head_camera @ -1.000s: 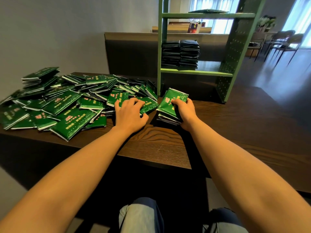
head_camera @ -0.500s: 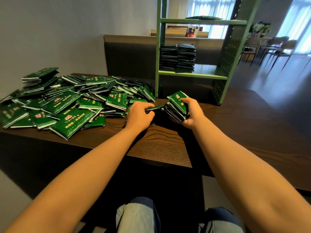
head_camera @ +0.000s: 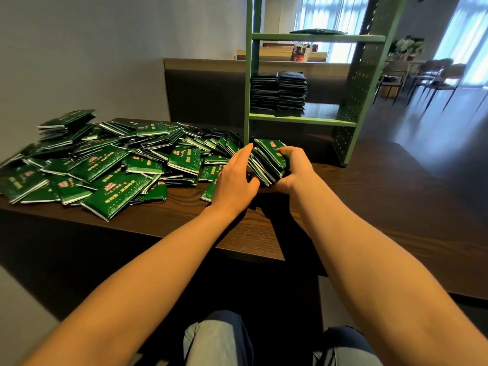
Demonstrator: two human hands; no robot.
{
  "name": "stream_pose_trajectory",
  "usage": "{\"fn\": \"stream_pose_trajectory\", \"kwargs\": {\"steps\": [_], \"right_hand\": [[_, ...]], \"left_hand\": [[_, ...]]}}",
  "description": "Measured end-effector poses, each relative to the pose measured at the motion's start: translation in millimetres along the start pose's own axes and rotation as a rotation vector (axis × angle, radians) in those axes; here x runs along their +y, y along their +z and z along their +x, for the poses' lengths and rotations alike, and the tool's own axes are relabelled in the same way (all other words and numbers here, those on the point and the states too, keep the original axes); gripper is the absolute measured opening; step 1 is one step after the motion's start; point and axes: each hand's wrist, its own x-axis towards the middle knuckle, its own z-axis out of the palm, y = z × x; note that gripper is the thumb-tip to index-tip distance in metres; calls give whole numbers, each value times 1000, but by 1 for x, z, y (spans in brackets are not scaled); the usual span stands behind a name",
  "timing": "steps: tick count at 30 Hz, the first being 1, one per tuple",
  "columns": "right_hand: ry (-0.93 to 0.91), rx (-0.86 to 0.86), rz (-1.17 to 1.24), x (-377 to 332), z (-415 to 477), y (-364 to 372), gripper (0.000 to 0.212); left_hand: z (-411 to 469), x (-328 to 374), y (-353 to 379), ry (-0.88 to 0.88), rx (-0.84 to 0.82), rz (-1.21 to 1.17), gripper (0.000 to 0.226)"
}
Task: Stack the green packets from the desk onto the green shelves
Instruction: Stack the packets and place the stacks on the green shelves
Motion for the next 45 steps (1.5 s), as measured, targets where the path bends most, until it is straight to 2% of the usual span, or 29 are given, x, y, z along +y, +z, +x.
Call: {"fn": "stream_pose_trajectory", "kwargs": {"steps": [5, 8, 12, 20, 23, 26, 29, 33, 35, 38, 39, 41, 43, 45], "right_hand": [[20, -5, -85, -8, -2, 6, 28], [9, -34, 13, -4, -10, 6, 30], [-19, -34, 45, 4, -13, 2, 25], [-21, -70, 71, 11, -6, -5, 26], [-45, -23, 18, 10, 5, -8, 31], [-157, 84, -106, 14, 19, -16, 46], [-238, 124, -221, 23, 28, -28, 51], [-324, 100, -351, 32, 33, -33, 30], [-361, 107, -397, 33, 35, -31, 33], [-405, 102, -430, 33, 33, -28, 50], [-399, 96, -434, 32, 32, -28, 56], [-382, 78, -425, 31, 33, -31, 68], [-396, 67, -422, 31, 36, -33, 72], [-425, 60, -438, 33, 38, -32, 72]], "left_hand": [[0, 1, 0, -16, 75, -53, 66], [-1, 4, 0, -41, 120, -109, 66], [-5, 3, 3, -57, 96, -210, 64], [-2, -2, 1, -39, 89, -209, 48], [-3, -17, -6, -23, 24, -115, 52], [-1, -36, -14, -186, -38, 177, 48], [2, -45, -19, -396, -227, 461, 42], [5, -44, -18, -453, -307, 571, 47], [10, -41, -18, -491, -308, 505, 47], [19, -38, -21, -606, -306, 356, 48], [21, -38, -22, -623, -292, 293, 41], [24, -39, -23, -647, -217, 59, 19], [26, -37, -27, -694, -96, -254, 31], [27, -35, -32, -754, 41, -505, 25]]}}
